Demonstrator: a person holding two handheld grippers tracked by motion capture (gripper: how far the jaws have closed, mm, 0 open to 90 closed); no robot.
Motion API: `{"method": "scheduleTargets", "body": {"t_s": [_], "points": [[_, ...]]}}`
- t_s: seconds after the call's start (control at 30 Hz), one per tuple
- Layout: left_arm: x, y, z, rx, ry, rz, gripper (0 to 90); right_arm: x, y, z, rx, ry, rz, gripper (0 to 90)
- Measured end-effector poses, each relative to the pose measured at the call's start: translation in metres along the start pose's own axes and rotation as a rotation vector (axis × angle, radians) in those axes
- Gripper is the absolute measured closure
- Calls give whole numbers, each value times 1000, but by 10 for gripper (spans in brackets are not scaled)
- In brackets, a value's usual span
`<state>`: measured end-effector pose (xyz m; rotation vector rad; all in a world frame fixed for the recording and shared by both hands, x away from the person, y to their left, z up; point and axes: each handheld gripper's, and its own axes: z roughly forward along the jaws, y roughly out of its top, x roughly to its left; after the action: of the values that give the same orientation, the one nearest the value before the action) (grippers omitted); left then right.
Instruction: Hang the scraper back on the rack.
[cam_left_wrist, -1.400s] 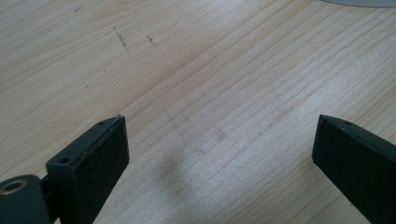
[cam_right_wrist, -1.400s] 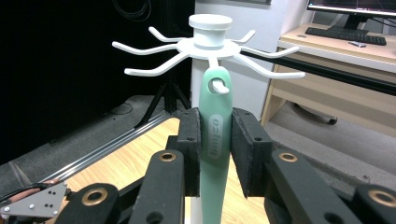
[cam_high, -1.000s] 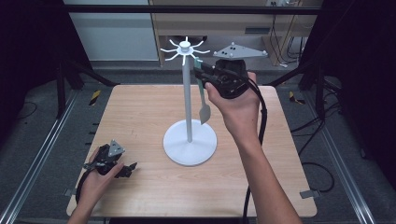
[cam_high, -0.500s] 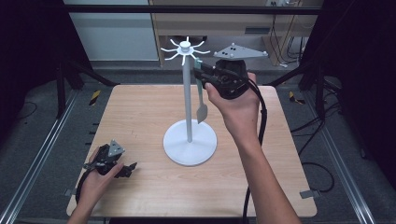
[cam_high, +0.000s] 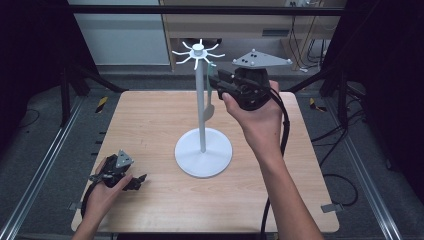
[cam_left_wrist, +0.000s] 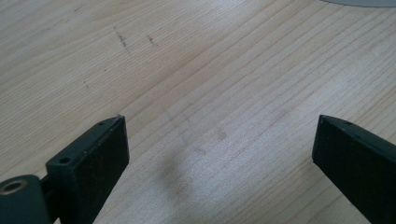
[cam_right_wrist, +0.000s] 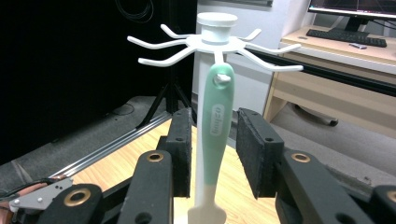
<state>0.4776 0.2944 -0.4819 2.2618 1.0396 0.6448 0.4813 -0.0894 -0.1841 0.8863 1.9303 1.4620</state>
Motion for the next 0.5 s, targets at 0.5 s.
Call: {"method": "scheduleTargets", "body": {"t_s": [0.5], "points": [[-1,0,0,7,0,6,35,-18,-29,-15,43,-50,31,606]]}}
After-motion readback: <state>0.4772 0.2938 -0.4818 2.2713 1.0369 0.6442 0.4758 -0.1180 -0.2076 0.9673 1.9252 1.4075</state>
